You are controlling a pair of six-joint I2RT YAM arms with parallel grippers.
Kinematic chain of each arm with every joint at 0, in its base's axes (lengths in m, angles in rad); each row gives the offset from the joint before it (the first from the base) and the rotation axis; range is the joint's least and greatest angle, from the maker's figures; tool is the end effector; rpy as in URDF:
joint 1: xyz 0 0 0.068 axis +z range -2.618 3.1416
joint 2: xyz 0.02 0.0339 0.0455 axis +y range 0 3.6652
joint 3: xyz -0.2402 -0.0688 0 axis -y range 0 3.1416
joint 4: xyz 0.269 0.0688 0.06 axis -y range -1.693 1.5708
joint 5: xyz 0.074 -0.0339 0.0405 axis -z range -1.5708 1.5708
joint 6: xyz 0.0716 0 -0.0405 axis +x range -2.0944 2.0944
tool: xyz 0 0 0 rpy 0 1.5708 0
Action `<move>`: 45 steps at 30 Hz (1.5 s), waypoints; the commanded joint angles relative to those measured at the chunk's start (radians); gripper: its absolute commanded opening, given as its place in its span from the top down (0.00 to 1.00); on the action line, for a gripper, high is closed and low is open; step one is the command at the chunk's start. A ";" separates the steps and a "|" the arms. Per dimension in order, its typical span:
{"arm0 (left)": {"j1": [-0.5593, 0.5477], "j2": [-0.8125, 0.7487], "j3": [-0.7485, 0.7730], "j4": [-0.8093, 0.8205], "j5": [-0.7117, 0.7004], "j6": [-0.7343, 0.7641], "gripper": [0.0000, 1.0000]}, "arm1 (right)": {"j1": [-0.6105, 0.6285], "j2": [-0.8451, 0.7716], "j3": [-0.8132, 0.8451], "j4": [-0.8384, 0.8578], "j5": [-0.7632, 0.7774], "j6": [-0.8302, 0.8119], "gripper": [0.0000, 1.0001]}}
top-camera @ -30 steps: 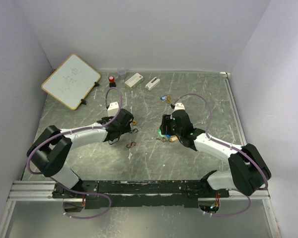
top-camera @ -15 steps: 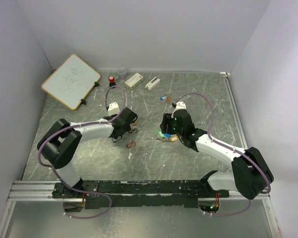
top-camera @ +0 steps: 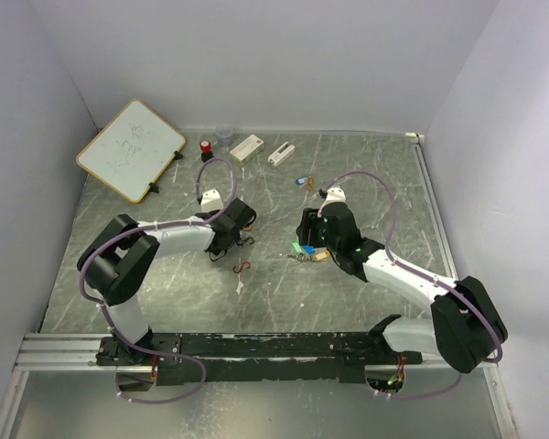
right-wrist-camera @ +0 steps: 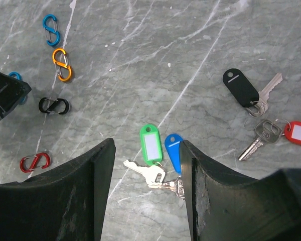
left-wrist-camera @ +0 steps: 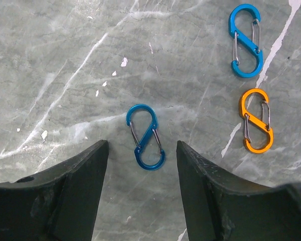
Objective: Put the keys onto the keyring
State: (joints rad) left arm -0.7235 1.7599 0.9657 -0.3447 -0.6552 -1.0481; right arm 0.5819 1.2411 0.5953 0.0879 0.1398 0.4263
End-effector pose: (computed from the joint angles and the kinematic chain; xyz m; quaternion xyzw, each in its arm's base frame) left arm 0.2921 -0.1998 0.0808 -0.2175 0.9015 0.0417 0.3718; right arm 0.2696 0.1654 0.1501 -0.0340 0.8723 0.1802 0.4532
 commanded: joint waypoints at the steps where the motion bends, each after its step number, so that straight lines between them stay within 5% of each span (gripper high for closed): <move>1: 0.003 0.033 0.032 -0.008 -0.018 -0.013 0.34 | 0.004 -0.021 -0.013 0.001 0.017 0.001 0.46; 21: 0.003 0.090 0.057 0.002 -0.018 0.006 0.42 | 0.004 -0.019 -0.015 -0.006 0.031 0.003 0.46; 28: 0.004 0.093 0.055 0.009 -0.015 0.013 0.58 | 0.004 -0.022 -0.014 -0.011 0.034 0.002 0.46; 34: 0.004 0.093 0.054 0.009 -0.009 0.013 0.88 | 0.004 -0.028 -0.015 -0.016 0.035 0.002 0.46; 45: 0.004 0.076 0.047 0.015 -0.012 0.043 0.93 | 0.005 -0.021 -0.020 -0.019 0.037 -0.005 0.46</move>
State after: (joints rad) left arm -0.7231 1.8183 1.0180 -0.3370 -0.7063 -1.0245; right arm 0.5819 1.2316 0.5941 0.0834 0.1631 0.4267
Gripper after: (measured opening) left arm 0.117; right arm 0.539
